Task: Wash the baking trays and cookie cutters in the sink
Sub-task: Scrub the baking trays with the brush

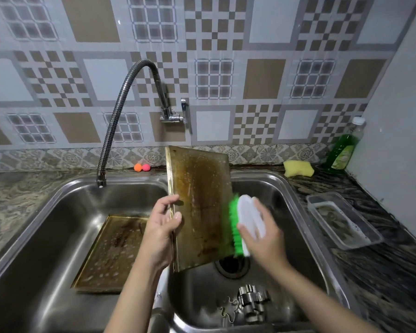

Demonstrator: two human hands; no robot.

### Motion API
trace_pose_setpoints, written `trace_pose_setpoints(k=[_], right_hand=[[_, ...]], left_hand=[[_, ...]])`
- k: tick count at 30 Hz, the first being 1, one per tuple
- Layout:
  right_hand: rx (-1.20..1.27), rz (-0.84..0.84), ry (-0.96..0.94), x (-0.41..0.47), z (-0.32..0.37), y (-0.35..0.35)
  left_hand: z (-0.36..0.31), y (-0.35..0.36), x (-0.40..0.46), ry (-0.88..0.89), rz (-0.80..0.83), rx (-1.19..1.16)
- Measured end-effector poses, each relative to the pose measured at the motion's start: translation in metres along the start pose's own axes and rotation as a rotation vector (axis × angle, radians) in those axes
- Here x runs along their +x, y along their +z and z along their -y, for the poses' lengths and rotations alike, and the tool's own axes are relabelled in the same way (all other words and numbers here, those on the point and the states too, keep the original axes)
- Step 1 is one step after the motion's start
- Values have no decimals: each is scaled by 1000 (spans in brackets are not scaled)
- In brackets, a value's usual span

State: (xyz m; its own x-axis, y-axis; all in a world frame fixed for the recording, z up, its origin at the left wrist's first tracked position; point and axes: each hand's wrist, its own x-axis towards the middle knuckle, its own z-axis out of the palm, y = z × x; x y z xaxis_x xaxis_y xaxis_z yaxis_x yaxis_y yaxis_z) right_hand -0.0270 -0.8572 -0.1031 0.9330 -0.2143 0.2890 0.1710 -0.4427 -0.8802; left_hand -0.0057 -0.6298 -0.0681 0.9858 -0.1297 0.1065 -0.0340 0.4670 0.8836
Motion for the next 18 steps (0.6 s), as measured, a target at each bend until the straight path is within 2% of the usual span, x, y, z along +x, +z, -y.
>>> trace_pose_setpoints(k=[2,5,8,10,12,15,18], right_hand=[[-16,-73,46,44,10,-7],[20,-47,11,80,49,1],[38,87,-129,58,84,18],[125,145,-178,23,83,29],[228,202,-113,-9,66,34],[201,301,-20,-28,37,26],[169,270,21,-18,32,12]], left_hand=[[9,5,-4,-50,87,65],[29,24,-10,-61,139,190],[34,37,-8,-38,15,71],[27,31,-4,1,-104,29],[17,19,-4,31,-158,91],[10,5,-10,25,-188,180],[8,3,-17,33,-126,361]])
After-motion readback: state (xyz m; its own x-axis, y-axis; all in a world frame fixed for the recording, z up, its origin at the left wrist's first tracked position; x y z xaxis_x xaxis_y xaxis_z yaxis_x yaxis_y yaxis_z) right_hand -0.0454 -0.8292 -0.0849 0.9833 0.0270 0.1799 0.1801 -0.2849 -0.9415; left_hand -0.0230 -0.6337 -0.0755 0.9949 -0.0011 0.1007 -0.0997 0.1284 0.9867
